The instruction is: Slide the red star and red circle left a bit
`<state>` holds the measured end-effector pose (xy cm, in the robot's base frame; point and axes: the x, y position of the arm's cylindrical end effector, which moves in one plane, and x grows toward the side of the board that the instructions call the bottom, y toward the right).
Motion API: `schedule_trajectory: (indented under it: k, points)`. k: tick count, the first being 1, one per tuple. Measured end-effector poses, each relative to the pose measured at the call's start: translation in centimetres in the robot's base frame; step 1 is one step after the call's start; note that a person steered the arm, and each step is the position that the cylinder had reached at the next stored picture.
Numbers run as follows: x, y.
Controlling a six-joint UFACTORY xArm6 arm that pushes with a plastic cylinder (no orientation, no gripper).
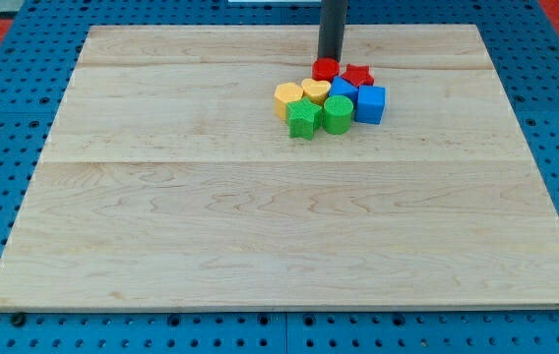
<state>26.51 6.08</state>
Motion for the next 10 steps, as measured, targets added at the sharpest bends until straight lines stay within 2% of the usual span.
schedule_trajectory:
  k: [2,3,4,5,10]
  points:
    - [0.8,-0.2]
    - [0.1,4.8]
    - [1.9,12.8]
    - [6.6,11.1]
    - [-1.7,-0.9]
